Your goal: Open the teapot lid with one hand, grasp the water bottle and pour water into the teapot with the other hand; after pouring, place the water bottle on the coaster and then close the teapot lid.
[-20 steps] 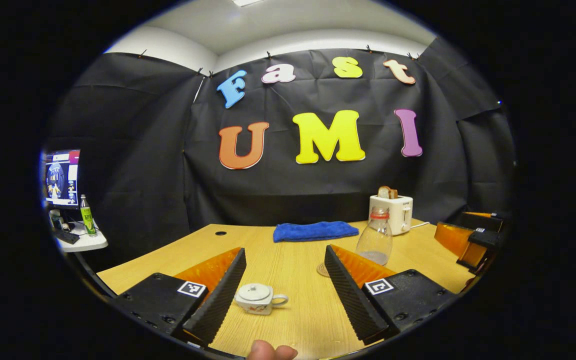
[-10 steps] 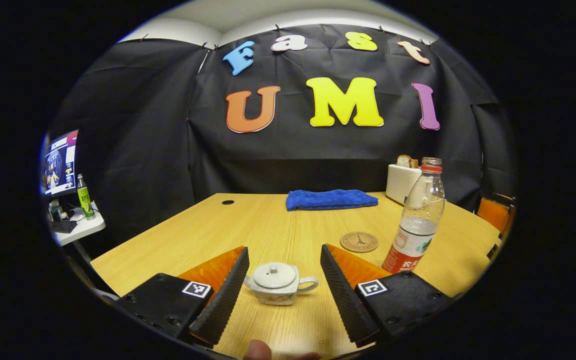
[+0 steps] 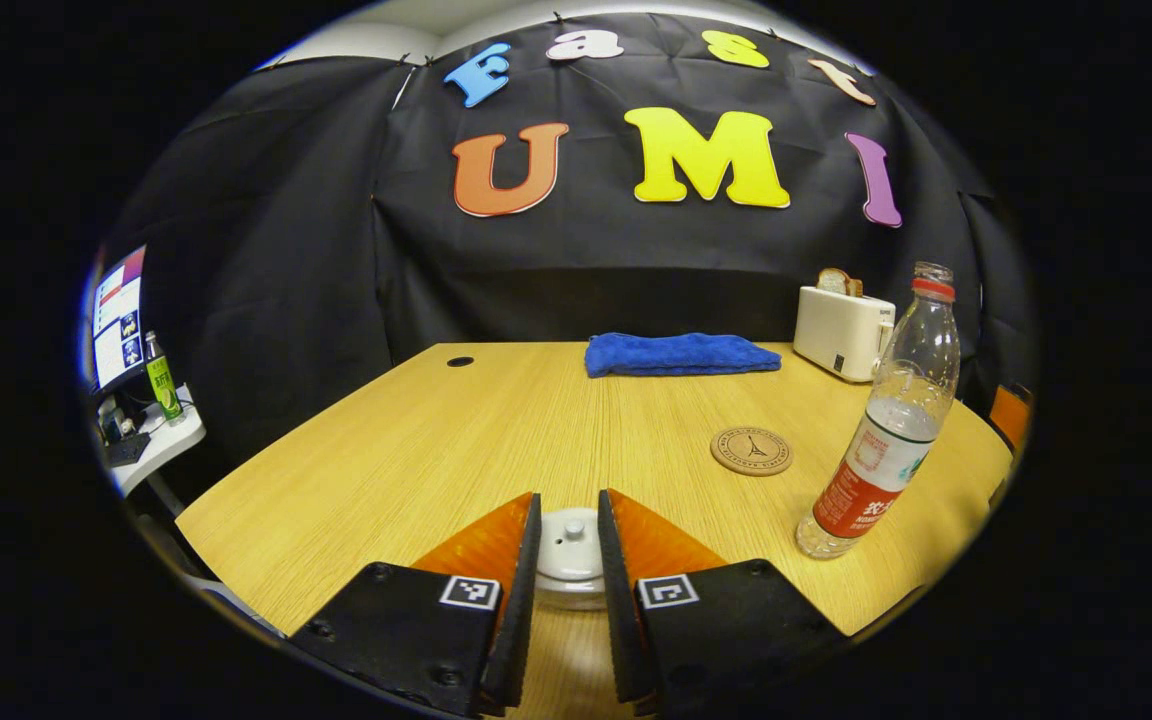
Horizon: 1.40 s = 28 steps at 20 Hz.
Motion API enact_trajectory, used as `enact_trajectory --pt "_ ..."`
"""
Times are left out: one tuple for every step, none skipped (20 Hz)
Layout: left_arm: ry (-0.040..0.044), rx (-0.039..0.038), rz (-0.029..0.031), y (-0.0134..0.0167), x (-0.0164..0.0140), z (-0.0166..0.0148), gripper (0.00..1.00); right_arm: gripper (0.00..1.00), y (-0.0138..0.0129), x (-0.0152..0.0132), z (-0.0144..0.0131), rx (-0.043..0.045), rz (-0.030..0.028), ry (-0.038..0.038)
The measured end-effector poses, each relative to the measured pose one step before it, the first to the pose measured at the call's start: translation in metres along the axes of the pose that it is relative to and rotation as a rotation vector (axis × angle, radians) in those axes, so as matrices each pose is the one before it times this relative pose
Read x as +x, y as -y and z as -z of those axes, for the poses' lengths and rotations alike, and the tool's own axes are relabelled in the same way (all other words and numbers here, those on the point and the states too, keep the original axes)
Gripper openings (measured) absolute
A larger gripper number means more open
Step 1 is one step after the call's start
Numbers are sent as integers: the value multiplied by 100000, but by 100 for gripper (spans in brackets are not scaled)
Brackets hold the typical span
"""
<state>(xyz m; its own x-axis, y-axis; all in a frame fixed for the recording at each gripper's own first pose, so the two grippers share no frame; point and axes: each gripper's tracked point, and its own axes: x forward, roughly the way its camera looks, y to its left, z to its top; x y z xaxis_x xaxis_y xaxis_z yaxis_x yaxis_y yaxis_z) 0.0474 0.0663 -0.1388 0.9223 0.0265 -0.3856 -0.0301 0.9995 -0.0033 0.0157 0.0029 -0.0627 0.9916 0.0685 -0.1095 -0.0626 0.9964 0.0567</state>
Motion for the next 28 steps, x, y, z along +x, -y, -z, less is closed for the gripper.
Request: enact_trajectory --pt "-181 515 -204 -62 103 43 32 96 -844 35 205 -737 -3303 -282" --pt "300 34 684 137 -25 -62 26 96 -933 -52 173 -895 -3087 -450" --pt "-87 166 197 57 109 -13 19 96 -973 -25 167 -839 -3385 -216" --pt "407 789 -296 29 40 -113 17 96 -972 7 216 -853 -2876 -426" --pt "178 1182 -541 38 -42 -155 10 96 -1006 78 288 -822 -3421 -777" --pt "563 1156 -194 -45 11 -16 7 96 -1195 197 340 -592 -3492 -1036" --pt "397 -531 488 35 -66 -38 6 96 -886 219 382 -667 -2609 -1233" --pt "953 -1165 420 -45 -192 -161 5 96 -876 401 340 -402 -2123 -1240" --pt "1508 -1207 346 -104 -298 -461 4 96 -802 428 360 18 -2170 -1345" --pt "1737 -1154 620 -129 -315 -689 3 96 -722 571 274 393 -2117 -1071" --pt "1498 -883 158 -178 -360 -559 3 96 -716 538 221 594 -1687 -1181" --pt "1201 -538 723 -133 -263 -455 3 96 -619 698 120 521 -1503 -986" --pt "895 -796 548 -29 -435 -375 3 96 -402 585 105 537 -690 -860" --pt "986 -977 727 -102 -589 -268 3 96 -331 635 -91 398 -364 -160" --pt "677 -741 156 -227 -468 -172 3 93 -127 635 32 343 282 -199" --pt "861 -384 -7 -223 -437 -175 3 93 -95 629 -95 408 491 -79" --pt "456 -164 -348 -330 -214 -93 3 93 -22 638 146 -244 959 -408" --pt "270 -341 -588 -291 -351 -87 3 93 175 638 81 -63 1147 -485" --pt "91 -574 -181 -292 -169 84 3 93 49 491 132 830 1083 -541" --pt "-30 -887 47 -183 -151 73 3 93 32 349 -90 1529 763 178" --pt "-51 -1284 131 -190 38 -75 3 93 107 432 -145 441 1457 328" --pt "-330 -2212 247 -27 -29 15 3 93 -249 3 -315 337 -171 430" --pt "328 -2306 74 -117 20 -112 3 82 145 166 -38 -52 1065 384" --pt "690 -2381 90 -58 -75 -278 3 77 -66 220 -54 -63 -68 288" --pt "910 -1264 -540 -259 -82 -390 3 75 -267 83 21 -461 -358 -304" --pt "949 -567 -209 -192 60 -373 3 75 -228 -81 -41 -1916 -804 -794" --pt "795 -269 163 -202 -22 -230 3 73 -227 300 -176 -4587 -783 -1195" --pt "27 -159 316 -191 63 3 3 73 42 332 -270 -7207 7 -1161"
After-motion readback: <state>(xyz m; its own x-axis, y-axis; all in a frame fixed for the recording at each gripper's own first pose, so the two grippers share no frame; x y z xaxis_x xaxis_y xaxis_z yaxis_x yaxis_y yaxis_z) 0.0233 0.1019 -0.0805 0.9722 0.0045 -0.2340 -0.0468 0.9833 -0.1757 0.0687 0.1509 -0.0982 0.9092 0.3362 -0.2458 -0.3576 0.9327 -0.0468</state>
